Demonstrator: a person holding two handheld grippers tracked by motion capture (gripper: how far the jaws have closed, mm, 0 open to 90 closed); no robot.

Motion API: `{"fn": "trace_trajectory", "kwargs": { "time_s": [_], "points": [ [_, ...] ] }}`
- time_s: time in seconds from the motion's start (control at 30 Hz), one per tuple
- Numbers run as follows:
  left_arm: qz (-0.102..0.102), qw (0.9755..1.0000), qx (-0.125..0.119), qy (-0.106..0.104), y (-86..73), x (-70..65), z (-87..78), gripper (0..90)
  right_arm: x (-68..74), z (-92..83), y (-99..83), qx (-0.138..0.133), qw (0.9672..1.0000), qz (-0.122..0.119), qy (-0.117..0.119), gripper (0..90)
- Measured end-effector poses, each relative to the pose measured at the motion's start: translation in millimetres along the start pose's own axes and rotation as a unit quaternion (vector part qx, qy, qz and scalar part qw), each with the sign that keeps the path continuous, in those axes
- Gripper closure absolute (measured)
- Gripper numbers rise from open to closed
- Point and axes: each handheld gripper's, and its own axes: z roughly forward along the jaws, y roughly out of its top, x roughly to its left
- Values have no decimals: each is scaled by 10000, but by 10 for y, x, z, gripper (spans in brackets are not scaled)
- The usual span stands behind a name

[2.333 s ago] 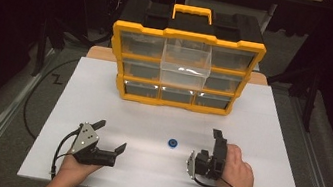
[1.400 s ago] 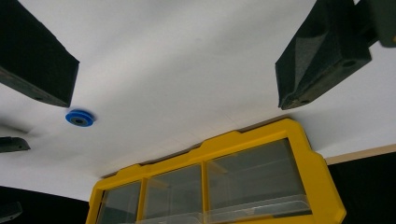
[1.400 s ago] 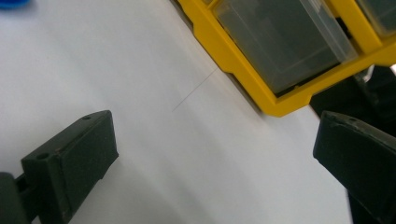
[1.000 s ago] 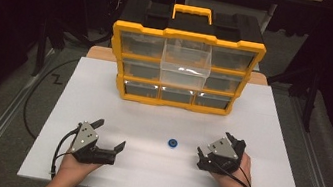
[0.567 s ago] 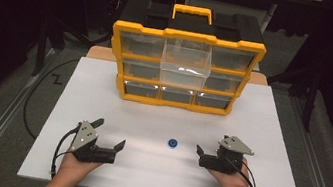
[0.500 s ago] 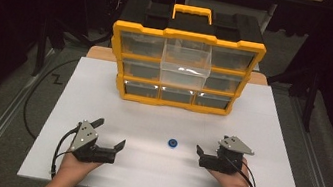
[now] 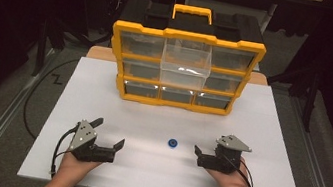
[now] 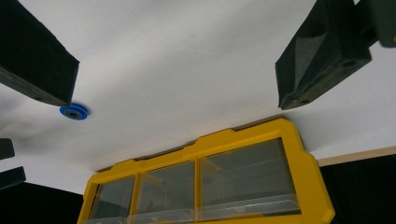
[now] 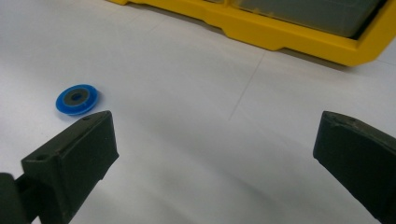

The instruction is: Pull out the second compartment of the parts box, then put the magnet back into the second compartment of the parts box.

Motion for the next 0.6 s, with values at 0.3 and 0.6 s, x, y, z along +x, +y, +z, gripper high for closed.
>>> {"fn": "trace_trajectory", "kwargs": {
  "time_s": [0.3, 0.6],
  "points": [
    [22, 10000, -9, -6, -1, -16, -6, 1, 131, 108, 61, 132, 9991, -301, 285, 7],
    [24, 10000, 22, -79, -19, -11, 10, 1, 306, 176, 156, 158, 9972, -519, 511, 15]
  ]
}}
